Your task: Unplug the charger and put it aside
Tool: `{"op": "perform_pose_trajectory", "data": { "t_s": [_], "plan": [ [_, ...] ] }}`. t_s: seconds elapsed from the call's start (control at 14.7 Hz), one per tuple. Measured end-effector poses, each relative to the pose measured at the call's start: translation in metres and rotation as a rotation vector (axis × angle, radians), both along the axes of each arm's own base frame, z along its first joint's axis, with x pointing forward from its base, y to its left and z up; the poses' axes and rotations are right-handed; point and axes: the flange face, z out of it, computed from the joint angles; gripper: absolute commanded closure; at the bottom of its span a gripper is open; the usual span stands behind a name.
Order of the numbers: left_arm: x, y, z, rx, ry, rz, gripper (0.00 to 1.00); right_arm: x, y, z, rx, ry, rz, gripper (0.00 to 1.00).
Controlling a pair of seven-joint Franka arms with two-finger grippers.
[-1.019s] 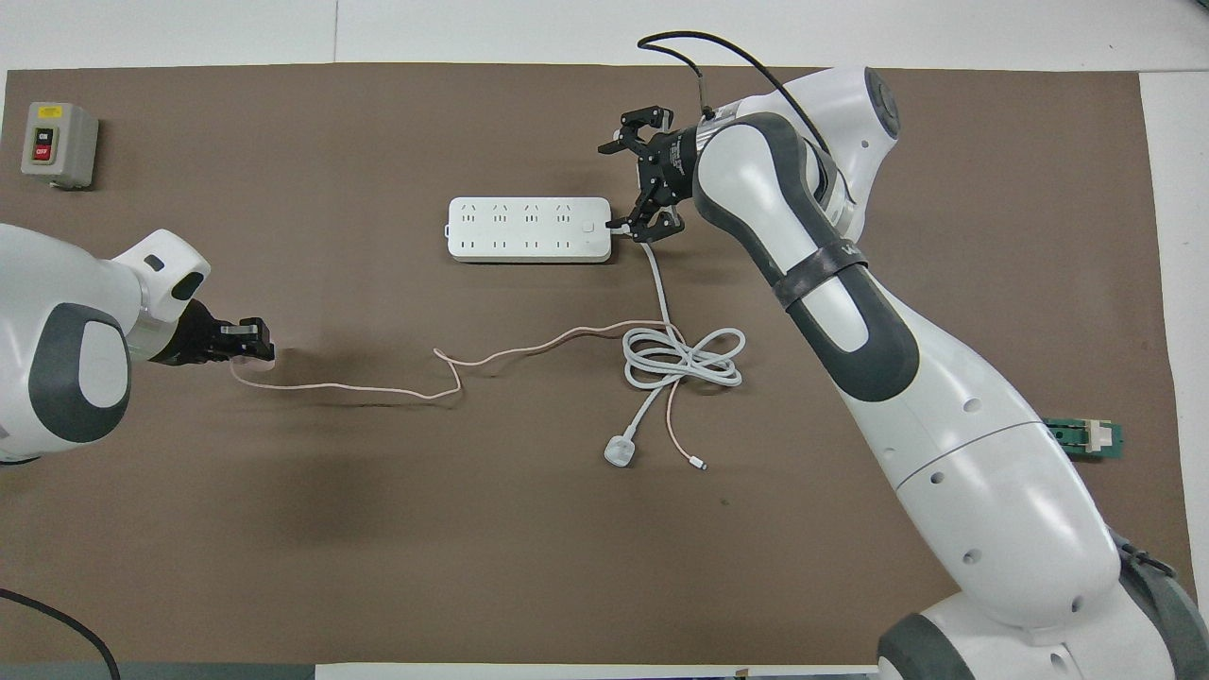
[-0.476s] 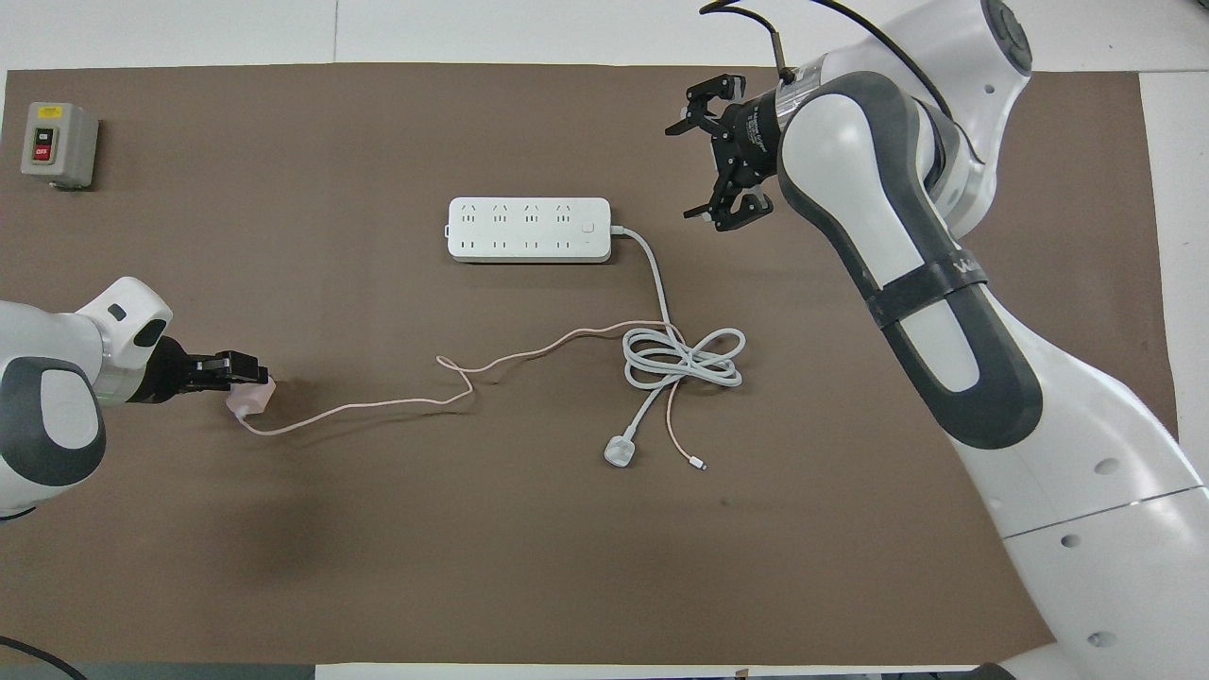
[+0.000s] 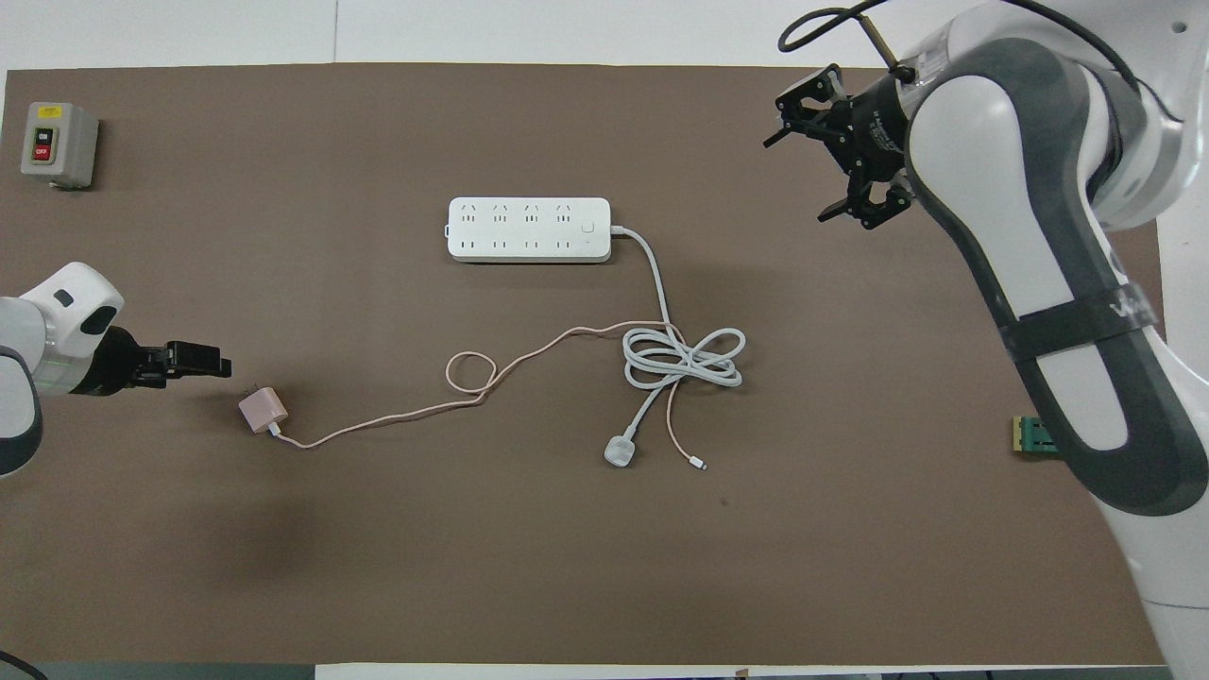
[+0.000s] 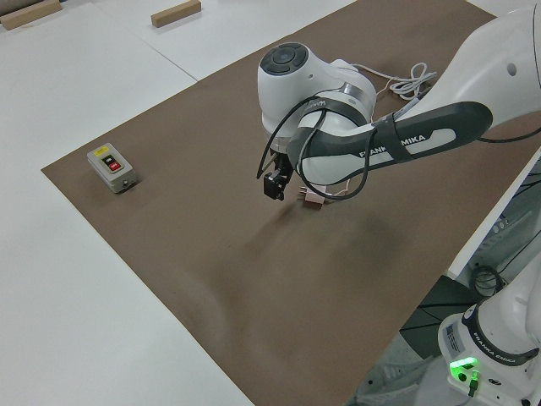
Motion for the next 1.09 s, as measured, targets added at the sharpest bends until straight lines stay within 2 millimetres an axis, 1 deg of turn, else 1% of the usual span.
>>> {"op": "perform_pose_trajectory", "data": {
  "t_s": [0.14, 0.34, 0.54, 0.68, 0.82, 0.95, 1.09],
  "plan": [
    [0.014, 0.001, 0.038, 0.052, 0.009, -0.002, 0.00, -0.005, -0.029, 0.011, -0.059, -0.054, 0.173, 0.00],
    [0.031, 0.001, 0.106, 0.074, -0.013, -0.012, 0.00, -0.015, -0.070, 0.031, -0.135, -0.118, 0.418, 0.00],
    [0.033, 0.001, 0.175, 0.078, -0.042, -0.019, 0.00, -0.031, -0.098, 0.060, -0.201, -0.148, 0.595, 0.00],
    [0.022, 0.000, 0.213, 0.122, -0.057, -0.007, 0.00, -0.047, -0.113, 0.087, -0.239, -0.168, 0.683, 0.00],
    [0.000, -0.004, 0.244, 0.154, -0.049, 0.015, 0.00, -0.071, -0.131, 0.112, -0.251, -0.190, 0.745, 0.00],
    [-0.026, -0.008, 0.265, 0.154, -0.019, 0.020, 0.00, -0.103, -0.148, 0.131, -0.276, -0.194, 0.799, 0.00],
    [-0.041, -0.013, 0.275, 0.154, -0.012, 0.012, 0.00, -0.133, -0.156, 0.143, -0.290, -0.184, 0.838, 0.00]
  ]
}}
